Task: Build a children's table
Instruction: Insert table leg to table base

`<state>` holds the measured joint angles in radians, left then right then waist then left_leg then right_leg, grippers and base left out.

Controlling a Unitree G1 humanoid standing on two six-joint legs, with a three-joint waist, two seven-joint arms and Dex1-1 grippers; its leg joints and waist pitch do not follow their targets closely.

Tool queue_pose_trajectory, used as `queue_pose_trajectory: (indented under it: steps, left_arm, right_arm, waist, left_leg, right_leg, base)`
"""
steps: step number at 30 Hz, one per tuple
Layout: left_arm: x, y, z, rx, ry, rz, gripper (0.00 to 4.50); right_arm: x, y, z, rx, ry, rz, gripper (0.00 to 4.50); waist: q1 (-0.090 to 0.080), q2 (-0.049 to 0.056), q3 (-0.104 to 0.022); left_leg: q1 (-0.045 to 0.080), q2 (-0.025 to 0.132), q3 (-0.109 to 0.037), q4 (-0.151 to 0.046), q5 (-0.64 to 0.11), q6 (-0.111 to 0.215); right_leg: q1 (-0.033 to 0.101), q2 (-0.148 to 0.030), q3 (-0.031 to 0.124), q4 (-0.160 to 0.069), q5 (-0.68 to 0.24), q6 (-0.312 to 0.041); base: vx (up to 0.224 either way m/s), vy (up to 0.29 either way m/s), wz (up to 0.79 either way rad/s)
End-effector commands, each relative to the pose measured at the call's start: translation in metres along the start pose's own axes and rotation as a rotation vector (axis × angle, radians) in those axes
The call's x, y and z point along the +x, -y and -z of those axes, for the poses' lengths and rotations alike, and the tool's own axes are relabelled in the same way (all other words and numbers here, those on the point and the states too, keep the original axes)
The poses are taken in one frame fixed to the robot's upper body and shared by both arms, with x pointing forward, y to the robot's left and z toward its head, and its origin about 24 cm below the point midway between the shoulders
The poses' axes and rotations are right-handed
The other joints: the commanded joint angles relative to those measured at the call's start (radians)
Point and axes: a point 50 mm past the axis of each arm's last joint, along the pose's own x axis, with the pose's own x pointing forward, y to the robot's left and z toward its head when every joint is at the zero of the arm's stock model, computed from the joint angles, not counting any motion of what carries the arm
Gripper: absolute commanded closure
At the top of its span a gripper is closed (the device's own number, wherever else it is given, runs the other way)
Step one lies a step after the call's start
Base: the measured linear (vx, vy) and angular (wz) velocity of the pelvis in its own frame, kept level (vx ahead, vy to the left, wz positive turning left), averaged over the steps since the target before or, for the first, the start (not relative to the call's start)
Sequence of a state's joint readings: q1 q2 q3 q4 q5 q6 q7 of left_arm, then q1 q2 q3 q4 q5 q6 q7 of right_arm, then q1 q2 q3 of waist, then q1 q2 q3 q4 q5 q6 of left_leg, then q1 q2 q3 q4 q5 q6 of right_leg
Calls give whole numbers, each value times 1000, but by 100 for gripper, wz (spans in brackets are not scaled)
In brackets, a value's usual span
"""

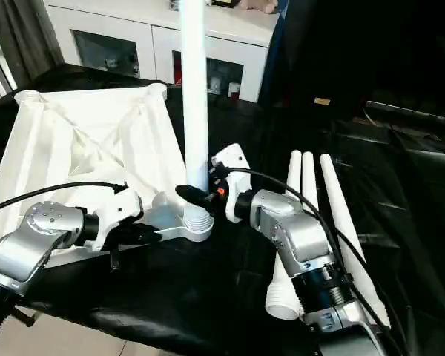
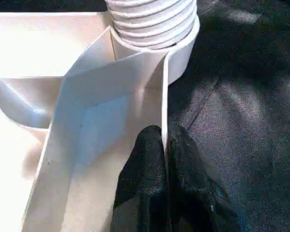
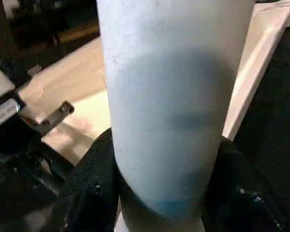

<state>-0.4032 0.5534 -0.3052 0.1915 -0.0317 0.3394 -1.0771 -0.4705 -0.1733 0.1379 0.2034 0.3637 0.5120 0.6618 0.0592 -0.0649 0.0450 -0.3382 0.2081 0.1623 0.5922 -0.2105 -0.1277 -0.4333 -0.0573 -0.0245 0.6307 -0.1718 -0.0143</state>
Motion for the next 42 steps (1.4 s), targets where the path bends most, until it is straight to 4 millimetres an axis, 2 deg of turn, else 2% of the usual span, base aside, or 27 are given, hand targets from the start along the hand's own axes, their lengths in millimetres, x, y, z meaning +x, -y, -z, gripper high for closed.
queue_pose_trajectory:
  steps: [1,7,11,12,14,15,22,23,31,35,36,42]
  left_arm:
    - [4,2,-1,-9,35,7,450]
    - [4,0,-1,-12,34,-1,450]
    - [5,-1,-1,-12,34,-7,450]
    - [5,-2,-1,-12,35,-13,450]
    - [5,-3,-1,-13,35,-17,450]
    - [5,-3,-1,-13,35,-21,450]
    - [5,-5,-1,-15,34,-31,450]
    - [5,-5,-1,-15,35,-31,450]
    - [4,-6,-1,-8,30,-32,450]
    - [4,-6,0,-7,29,-31,450]
    - [4,-6,0,-6,28,-31,450]
    - [4,-5,1,-2,28,-22,450]
  right_arm:
    - [-10,10,7,39,5,58,263]
    - [-20,14,22,85,56,101,263]
    - [-22,15,32,92,61,123,263]
    - [-23,14,39,101,73,134,263]
    - [-24,14,42,106,83,138,263]
    - [-24,13,45,110,90,142,263]
    - [-25,10,57,90,84,140,263]
    - [-25,10,57,89,83,139,263]
    - [-19,0,63,-41,-44,31,263]
    - [-16,-2,63,-67,-76,-2,263]
    - [-15,-2,63,-71,-86,-10,263]
    - [-11,2,67,-63,-143,-41,263]
  waist:
    - [5,12,-59]
    - [6,12,-58]
    - [5,12,-55]
    - [8,31,-55]
    - [5,20,-54]
    - [6,24,-54]
    - [4,21,-54]
    - [4,24,-54]
    - [2,23,-52]
    - [2,29,-46]
    - [0,28,-46]
    - [-4,30,-48]
  left_leg:
    - [-13,2,9,-67,-136,1]
    - [-16,2,10,-66,-134,9]
    - [-15,2,9,-69,-165,7]
    - [-11,1,7,-70,-179,3]
    - [-13,1,7,-71,-200,3]
    - [-12,1,6,-72,-203,3]
    - [-14,2,5,-74,-216,7]
    - [-13,2,5,-74,-217,8]
    - [-11,3,4,-77,-239,11]
    - [-2,4,1,-80,-292,12]
    - [-3,4,-2,-81,-301,11]
    - [-6,7,-7,-85,-287,11]
  right_leg:
    - [68,-49,33,-75,-233,-146]
    - [68,-49,33,-78,-235,-146]
    - [65,-50,32,-85,-299,-131]
    - [62,-50,33,-86,-316,-128]
    - [62,-49,32,-92,-341,-121]
    - [62,-50,32,-91,-350,-118]
    - [60,-49,31,-94,-363,-114]
    - [60,-48,32,-94,-361,-115]
    - [60,-48,31,-98,-395,-106]
    - [51,-52,28,-110,-481,-92]
    - [54,-54,26,-112,-497,-88]
    - [60,-56,20,-109,-454,-106]
  base:
    - [0,0,0]
    - [0,0,0]
    - [0,0,0]
    - [0,0,0]
    - [0,0,0]
    - [0,0,0]
    - [0,0,0]
    - [0,0,0]
    - [0,0,0]
    - [0,0,0]
    - [0,0,0]
    - [0,0,0]
